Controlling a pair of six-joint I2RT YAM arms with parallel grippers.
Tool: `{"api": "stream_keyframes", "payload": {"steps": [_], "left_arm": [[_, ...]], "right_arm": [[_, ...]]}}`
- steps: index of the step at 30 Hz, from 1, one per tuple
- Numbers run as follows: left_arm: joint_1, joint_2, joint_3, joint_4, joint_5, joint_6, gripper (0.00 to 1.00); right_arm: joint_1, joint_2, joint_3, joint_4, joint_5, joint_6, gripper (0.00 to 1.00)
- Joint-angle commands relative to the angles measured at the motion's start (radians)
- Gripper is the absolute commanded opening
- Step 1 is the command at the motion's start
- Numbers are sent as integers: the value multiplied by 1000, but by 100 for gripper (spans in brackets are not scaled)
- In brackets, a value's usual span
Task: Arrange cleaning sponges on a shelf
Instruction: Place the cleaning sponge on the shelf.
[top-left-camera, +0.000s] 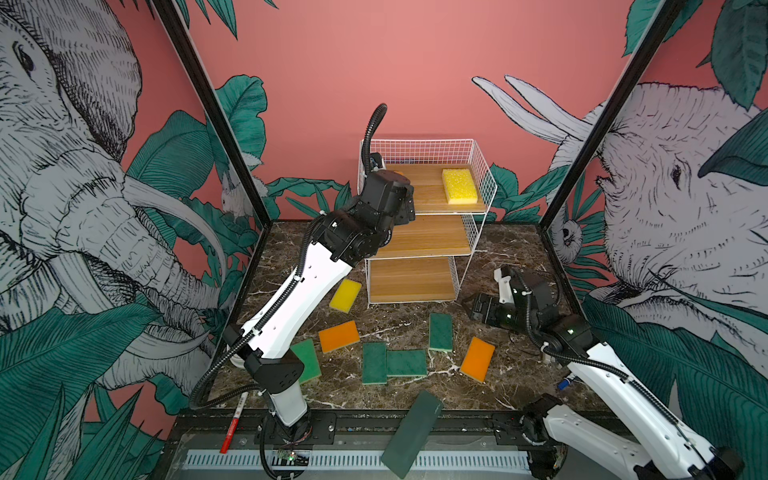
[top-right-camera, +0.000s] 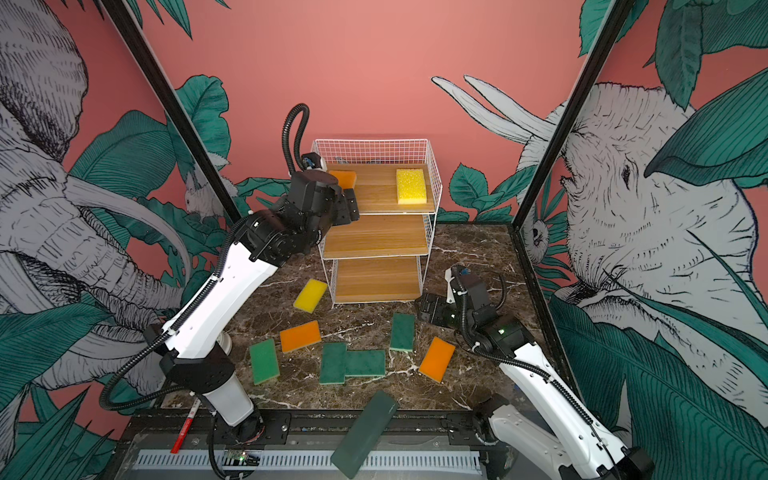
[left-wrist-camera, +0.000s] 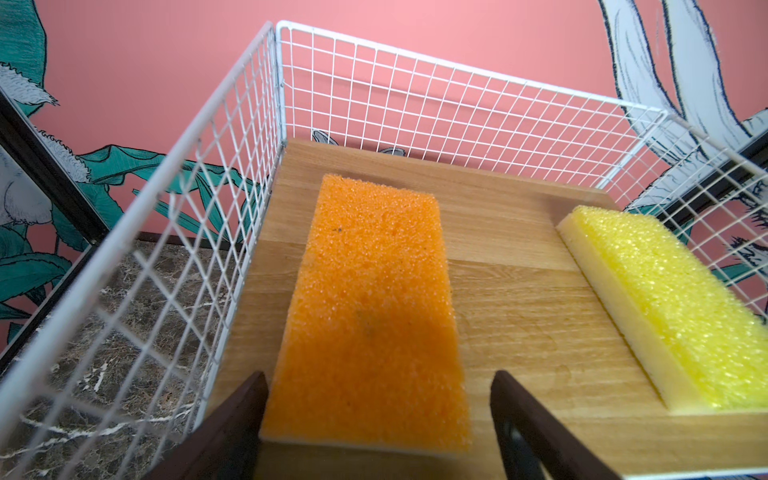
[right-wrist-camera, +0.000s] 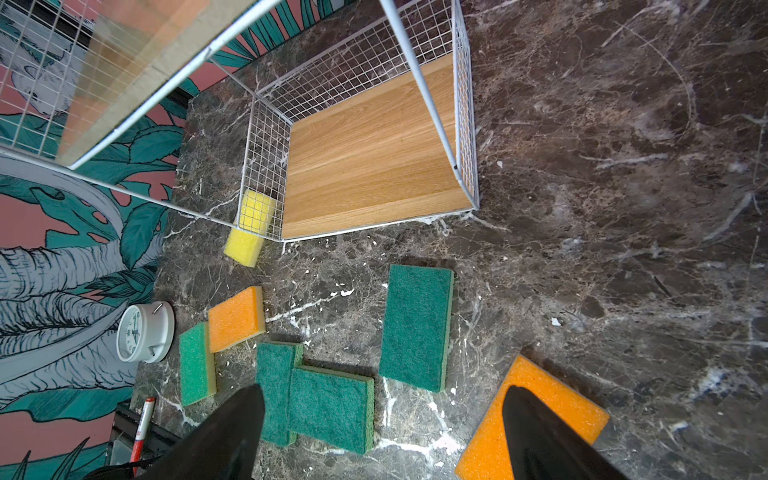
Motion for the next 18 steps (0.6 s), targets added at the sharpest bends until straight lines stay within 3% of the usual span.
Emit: {"api": "stream_keyframes", "payload": {"steps": [1, 18], "left_arm": [[-4, -30, -10, -28, -54, -27, 87], [-47, -72, -33, -24, -85, -43, 88]], "right_arm": [[-3, -12, -3, 28, -3, 10, 92], [-3, -32, -2, 26, -4, 16, 92]]}}
